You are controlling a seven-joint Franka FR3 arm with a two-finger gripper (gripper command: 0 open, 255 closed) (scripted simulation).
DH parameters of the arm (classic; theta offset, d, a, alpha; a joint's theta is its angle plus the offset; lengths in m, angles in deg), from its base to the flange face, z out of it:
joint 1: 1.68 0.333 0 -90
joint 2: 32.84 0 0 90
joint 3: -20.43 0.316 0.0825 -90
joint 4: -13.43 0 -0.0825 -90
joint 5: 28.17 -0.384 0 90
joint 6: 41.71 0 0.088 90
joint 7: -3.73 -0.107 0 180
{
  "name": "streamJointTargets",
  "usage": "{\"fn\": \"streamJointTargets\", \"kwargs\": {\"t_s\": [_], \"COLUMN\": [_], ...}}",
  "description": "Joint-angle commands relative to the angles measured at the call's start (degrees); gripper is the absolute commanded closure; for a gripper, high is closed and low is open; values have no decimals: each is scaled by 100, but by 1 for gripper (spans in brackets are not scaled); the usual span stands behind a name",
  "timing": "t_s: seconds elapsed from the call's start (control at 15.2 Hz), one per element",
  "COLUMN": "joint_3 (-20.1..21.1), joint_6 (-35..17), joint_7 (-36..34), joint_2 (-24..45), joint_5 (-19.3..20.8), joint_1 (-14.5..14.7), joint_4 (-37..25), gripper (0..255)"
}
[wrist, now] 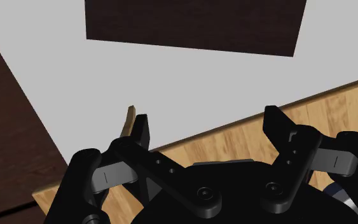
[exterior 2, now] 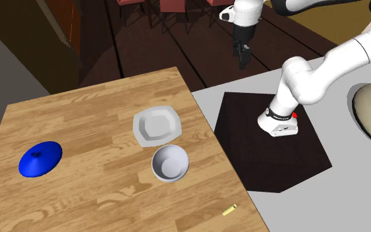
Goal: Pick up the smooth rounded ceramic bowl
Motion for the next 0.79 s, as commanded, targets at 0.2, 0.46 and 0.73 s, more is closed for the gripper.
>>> {"fn": "streamJointTargets", "kwargs": {"t_s": [0.2,0.46,0.73], "joint_3": [244,558,854], "joint_6": [-380,-869,-1317], "joint_7": [-294,-664,-1022], "joint_2": [414,1039,1728], "joint_5": [-217,-453,-613], "joint_1": [119,260,380], "joint_4": [-49,-215,-497], "gripper": [0,0,0]}}
